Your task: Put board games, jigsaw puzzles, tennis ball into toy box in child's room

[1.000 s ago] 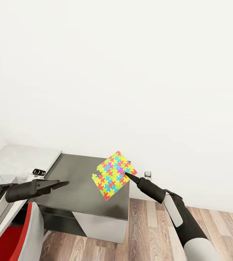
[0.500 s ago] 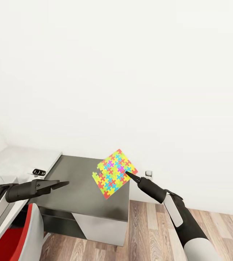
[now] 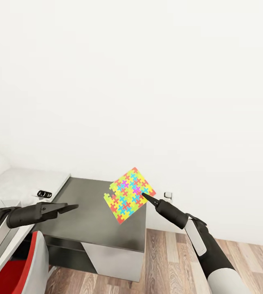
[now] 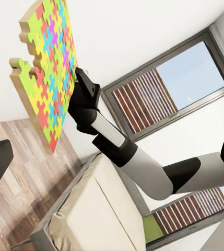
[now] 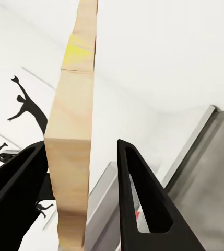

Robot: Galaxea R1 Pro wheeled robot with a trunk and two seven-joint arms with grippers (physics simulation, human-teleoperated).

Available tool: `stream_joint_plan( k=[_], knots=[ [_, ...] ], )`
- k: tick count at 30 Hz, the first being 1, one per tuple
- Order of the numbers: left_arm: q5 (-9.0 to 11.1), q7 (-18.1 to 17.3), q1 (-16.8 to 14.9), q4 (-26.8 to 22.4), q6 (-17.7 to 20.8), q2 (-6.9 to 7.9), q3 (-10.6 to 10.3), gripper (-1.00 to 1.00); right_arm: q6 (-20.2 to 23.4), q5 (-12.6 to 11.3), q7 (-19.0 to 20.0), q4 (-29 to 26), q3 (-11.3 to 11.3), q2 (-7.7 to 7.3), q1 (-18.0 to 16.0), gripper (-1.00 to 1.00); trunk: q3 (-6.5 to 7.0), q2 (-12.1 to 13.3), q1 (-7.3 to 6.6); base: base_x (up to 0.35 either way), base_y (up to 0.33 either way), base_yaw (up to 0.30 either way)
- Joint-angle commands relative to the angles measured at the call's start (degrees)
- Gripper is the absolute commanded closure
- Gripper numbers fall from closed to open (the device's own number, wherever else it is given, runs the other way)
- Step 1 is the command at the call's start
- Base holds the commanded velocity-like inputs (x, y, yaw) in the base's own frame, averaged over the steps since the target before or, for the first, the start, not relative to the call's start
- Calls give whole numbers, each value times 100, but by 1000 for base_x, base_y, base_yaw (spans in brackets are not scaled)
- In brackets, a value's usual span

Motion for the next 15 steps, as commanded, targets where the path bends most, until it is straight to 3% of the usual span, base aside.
stream_joint_plan(
  k=[1, 15],
  knots=[
    [6, -15, -4, -1, 61, 3, -4, -100, 46, -15, 14, 1, -13, 5, -5, 100, -2, -11, 4, 0, 0, 0],
    [6, -13, -4, -8, 53, 3, -10, -100, 35, -15, 17, -7, -17, 5, 103, 100, 131, -11, 4, 0, 0, 0]
  ],
)
